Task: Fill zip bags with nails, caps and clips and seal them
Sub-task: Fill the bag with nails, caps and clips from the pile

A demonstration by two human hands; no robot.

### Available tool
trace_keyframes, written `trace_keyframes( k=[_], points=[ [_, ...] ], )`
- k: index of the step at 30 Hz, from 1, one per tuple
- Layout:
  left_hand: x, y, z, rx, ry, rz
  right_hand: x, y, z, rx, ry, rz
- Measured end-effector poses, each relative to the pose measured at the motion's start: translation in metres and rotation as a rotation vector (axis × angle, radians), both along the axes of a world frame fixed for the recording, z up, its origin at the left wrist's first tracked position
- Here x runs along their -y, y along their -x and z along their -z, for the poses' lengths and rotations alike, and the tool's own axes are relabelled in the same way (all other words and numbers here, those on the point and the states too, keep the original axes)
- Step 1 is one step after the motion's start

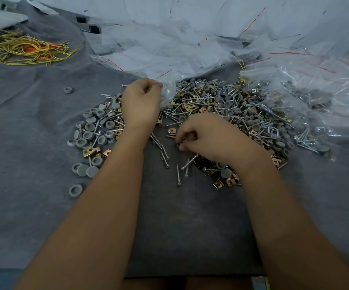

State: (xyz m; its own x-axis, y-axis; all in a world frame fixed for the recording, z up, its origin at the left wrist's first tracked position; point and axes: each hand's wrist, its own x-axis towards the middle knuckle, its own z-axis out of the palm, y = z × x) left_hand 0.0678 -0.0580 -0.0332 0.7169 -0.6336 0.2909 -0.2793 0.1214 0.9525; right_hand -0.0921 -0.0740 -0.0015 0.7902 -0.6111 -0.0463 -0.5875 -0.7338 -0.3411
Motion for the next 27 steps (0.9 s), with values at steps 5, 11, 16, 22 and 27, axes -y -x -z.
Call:
trace_keyframes(
  k=[5, 11, 16, 22, 27],
  points=[
    [0.001, -0.001, 0.001, -0.01, 0.0, 0.01, 0.01, -0.008, 0.003, 0.071, 0.112, -0.014],
    [0.001, 0.0, 0.001, -0.029, -0.005, 0.009, 0.012, -0.002, -0.005, 0.096, -0.025, 0.01],
    [0.0, 0.0, 0.001, -0.025, -0.018, 0.009, 0.004, 0.002, 0.0, 0.224, -0.06, -0.019],
    [-0.001, 0.001, 0.0, -0.022, -0.021, 0.008, 0.004, -0.001, 0.004, 0.277, 0.036, -0.094],
    [0.0, 0.002, 0.0, 0.007, -0.028, 0.01, 0.005, 0.003, 0.004, 0.35, 0.004, -0.068]
  ],
)
